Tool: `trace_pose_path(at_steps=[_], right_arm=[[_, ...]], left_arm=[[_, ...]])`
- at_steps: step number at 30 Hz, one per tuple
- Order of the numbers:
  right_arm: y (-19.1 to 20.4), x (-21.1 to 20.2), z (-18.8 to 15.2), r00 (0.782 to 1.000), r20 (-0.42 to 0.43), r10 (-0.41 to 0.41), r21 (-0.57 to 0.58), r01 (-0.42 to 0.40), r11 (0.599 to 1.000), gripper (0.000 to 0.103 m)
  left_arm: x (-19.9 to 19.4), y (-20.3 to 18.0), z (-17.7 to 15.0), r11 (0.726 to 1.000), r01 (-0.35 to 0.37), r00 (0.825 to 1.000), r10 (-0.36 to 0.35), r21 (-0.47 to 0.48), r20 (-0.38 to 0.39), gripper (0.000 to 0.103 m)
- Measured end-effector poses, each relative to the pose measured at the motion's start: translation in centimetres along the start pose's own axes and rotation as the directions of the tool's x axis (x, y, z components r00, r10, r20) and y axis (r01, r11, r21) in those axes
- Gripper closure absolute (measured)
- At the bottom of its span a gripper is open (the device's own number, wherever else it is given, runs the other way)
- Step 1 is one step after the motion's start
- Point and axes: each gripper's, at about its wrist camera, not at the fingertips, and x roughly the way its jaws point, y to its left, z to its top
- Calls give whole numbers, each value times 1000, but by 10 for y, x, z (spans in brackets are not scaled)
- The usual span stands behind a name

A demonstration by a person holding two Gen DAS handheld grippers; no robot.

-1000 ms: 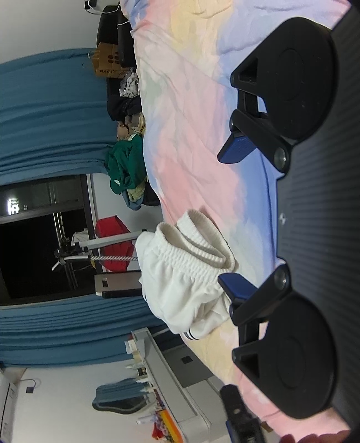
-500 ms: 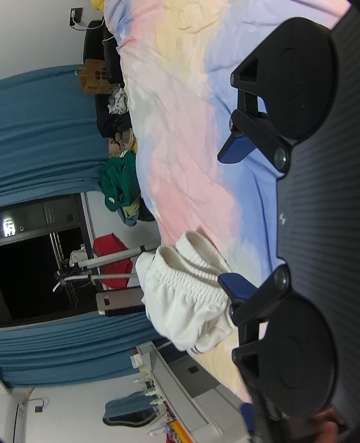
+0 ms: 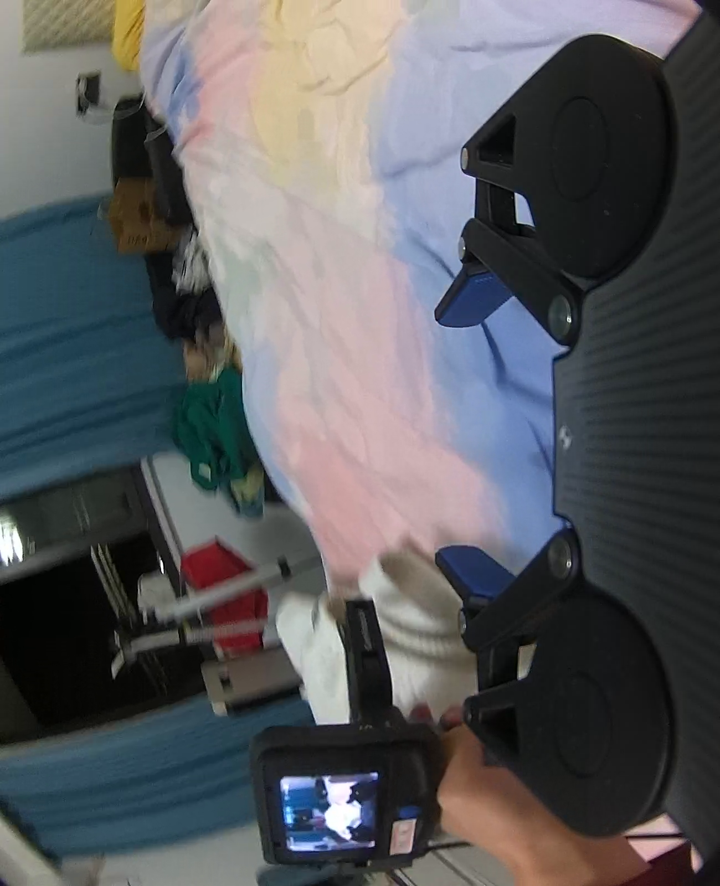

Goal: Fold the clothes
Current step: 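Grasp the sweatpants waistband with the left gripper and lift it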

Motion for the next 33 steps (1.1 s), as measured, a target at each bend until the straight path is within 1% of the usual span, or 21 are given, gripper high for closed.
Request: trace_pose_path(at_steps=[1, 3, 5, 7, 9, 10, 11, 12, 13, 14, 15, 17, 20, 23, 24, 27, 28, 29, 30, 32, 33], right_arm=[[-4, 6, 1, 1000, -7, 3, 26, -3, 1000, 16], [-9, 16, 0, 1000, -25, 4, 60, -3, 998, 16], [-9, 26, -2, 1000, -30, 10, 54, -8, 998, 16], [-8, 36, -4, 999, -30, 13, 41, -12, 999, 16], [-7, 43, -3, 1000, -6, 3, 27, -3, 1000, 16], [-7, 45, -2, 1000, 10, 0, 23, 0, 1000, 16], [-8, 47, -2, 1000, 19, 5, 24, -6, 1000, 16], [-8, 48, -2, 1000, 24, 16, 31, -16, 999, 16], [-9, 49, -2, 999, 28, 26, 39, -27, 999, 16], [-9, 50, -2, 999, 32, 33, 44, -34, 998, 16], [-8, 49, -2, 999, 36, 39, 43, -41, 998, 16], [-4, 44, -1, 997, 53, 55, 33, -57, 998, 16], [1, 33, 3, 991, 100, 84, 4, -85, 996, 16], [8, 24, 6, 986, 127, 107, -34, -103, 994, 16], [11, 22, 7, 985, 130, 116, -47, -111, 993, 16], [19, 13, 7, 980, 128, 154, -89, -143, 986, 16], [22, 10, 6, 978, 121, 168, -105, -156, 982, 16], [25, 8, 5, 977, 103, 189, -119, -176, 977, 16], [30, 7, 3, 972, 71, 224, -136, -213, 968, 16], [39, 3, -2, 964, 34, 264, -165, -255, 953, 16], [44, 1, -5, 960, 15, 281, -184, -274, 944, 16]], left_arm=[[11, -3, 2, 1000, -10, 1000, 10, -9, -19, 5], [21, -10, 6, 999, -47, 999, 47, 18, 17, 4], [30, -16, 9, 996, -82, 996, 80, 40, 49, 7], [34, -17, 14, 997, -73, 995, 71, 20, 64, 16], [28, -12, 18, 999, -46, 996, 48, -23, 76, 36], [25, -10, 19, 998, -33, 996, 36, -45, 82, 38], [21, -5, 24, 998, -22, 997, 27, -65, 76, 42], [13, 5, 29, 994, -2, 997, 11, -107, 78, 46], [2, 18, 30, 988, 18, 996, -4, -152, 92, 47], [-7, 29, 35, 984, 31, 994, -12, -178, 106, 51], [-16, 40, 40, 978, 44, 993, -20, -203, 120, 61], [-39, 66, 47, 969, 52, 990, -18, -243, 141, 77], [-77, 106, 53, 953, 100, 985, -54, -285, 162, 82], [-123, 148, 50, 933, 141, 977, -78, -331, 197, 84], [-139, 163, 48, 925, 156, 974, -85, -347, 210, 84], [-183, 201, 22, 903, 177, 971, -95, -391, 219, 84], [-196, 213, 8, 899, 176, 972, -95, -402, 213, 84], [-202, 223, -7, 894, 168, 977, -93, -415, 194, 84], [-209, 233, -22, 889, 159, 980, -91, -429, 176, 84], [-210, 251, -56, 884, 122, 991, -81, -450, 109, 84], [-208, 259, -70, 886, 102, 994, -74, -452, 78, 86]])
